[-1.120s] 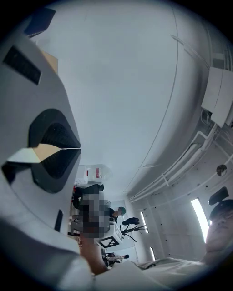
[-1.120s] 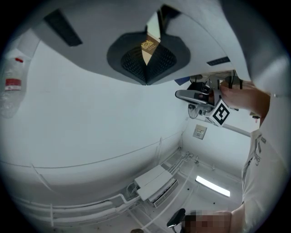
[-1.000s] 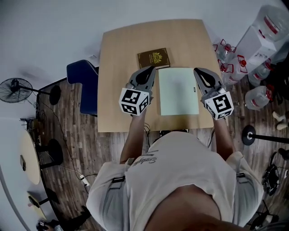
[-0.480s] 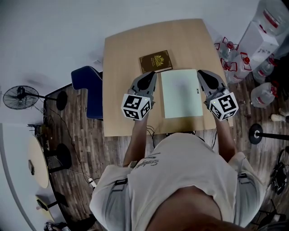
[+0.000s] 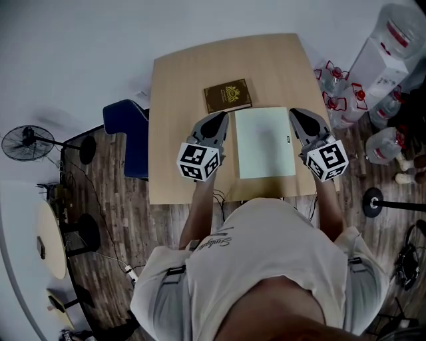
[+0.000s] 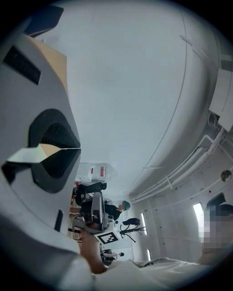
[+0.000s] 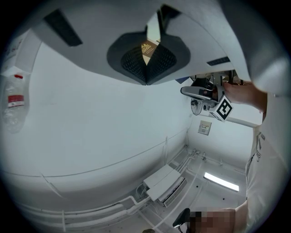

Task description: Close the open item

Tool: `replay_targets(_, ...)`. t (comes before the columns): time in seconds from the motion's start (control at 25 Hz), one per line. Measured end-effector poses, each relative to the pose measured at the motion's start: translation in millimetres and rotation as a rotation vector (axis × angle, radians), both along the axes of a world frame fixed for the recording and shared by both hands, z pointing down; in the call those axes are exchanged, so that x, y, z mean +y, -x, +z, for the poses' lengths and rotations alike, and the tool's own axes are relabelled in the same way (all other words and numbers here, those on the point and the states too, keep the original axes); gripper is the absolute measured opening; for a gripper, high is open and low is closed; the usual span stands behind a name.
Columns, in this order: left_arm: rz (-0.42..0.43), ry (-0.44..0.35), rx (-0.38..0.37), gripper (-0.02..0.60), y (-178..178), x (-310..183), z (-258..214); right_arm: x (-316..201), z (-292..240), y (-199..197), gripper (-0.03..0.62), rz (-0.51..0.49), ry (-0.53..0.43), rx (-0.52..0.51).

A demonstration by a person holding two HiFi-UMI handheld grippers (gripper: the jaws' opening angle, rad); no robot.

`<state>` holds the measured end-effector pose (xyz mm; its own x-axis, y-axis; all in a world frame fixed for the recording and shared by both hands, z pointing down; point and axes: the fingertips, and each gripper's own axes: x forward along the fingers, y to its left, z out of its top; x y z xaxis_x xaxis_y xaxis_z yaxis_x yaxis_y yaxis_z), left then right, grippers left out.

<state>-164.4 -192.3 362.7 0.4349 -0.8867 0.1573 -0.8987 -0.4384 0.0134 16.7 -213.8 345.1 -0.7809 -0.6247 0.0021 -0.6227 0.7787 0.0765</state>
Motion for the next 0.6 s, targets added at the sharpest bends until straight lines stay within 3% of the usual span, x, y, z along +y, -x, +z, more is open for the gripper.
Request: replay_targets(0.6,-0.002,0.005,0.034,0.015,11.2,-20.2,6.6,-18.8,7.8,7.0,-0.005,-0.001,0.024,0.01)
